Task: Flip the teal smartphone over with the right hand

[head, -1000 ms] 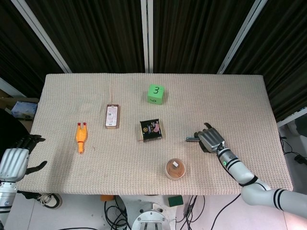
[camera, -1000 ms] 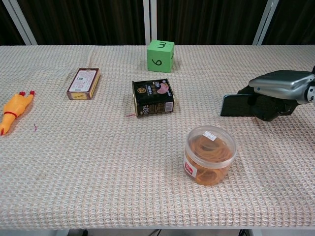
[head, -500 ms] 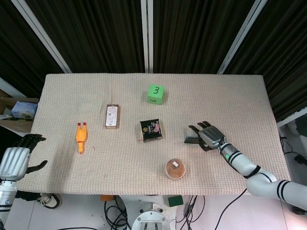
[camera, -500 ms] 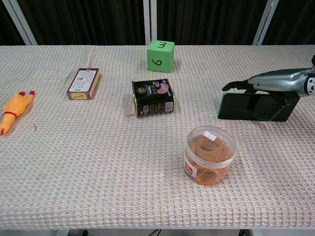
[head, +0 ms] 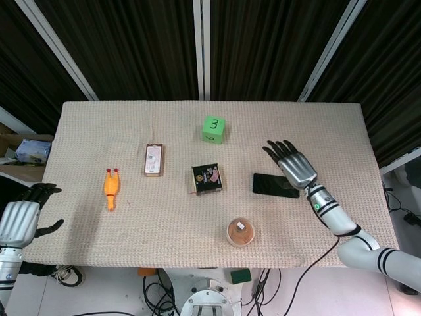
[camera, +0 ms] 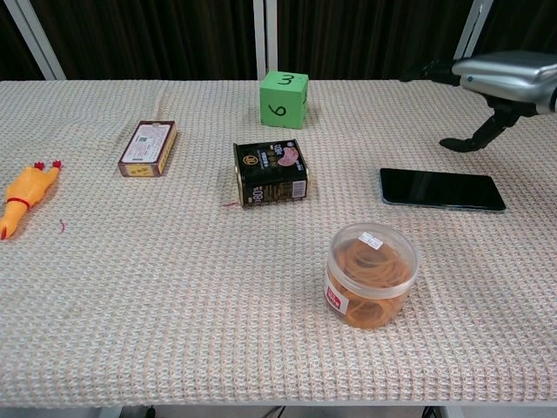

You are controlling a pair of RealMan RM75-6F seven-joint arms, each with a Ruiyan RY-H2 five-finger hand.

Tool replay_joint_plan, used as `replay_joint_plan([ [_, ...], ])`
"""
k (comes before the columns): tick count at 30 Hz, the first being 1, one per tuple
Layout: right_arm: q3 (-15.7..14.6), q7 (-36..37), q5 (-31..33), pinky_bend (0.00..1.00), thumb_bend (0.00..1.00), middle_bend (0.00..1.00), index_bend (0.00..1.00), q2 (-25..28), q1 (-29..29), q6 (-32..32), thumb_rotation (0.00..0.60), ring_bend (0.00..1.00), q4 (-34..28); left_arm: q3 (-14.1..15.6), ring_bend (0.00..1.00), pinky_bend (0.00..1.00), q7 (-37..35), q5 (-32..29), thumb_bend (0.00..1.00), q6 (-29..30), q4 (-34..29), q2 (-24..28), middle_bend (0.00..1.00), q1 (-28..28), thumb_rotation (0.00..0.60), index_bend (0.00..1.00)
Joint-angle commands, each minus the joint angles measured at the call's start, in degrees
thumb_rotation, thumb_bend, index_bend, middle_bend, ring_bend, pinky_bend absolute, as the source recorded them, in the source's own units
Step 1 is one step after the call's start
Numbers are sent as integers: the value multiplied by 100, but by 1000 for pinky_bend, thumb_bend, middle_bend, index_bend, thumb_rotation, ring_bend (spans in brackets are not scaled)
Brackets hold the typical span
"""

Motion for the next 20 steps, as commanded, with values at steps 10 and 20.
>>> replay_joint_plan([
  [10, -651, -836, -346, 0, 303, 0, 0, -383, -2672, 3831, 600, 0, -277, 10, 184, 348, -51, 94, 120, 149, 99, -87, 239, 45, 600, 287],
  [20, -1130, -185, -94, 0, 343, 0, 0, 73, -3585, 3800, 519, 0, -220, 61, 184, 347, -16, 187, 121, 243, 74, -85, 239, 95, 600, 287],
])
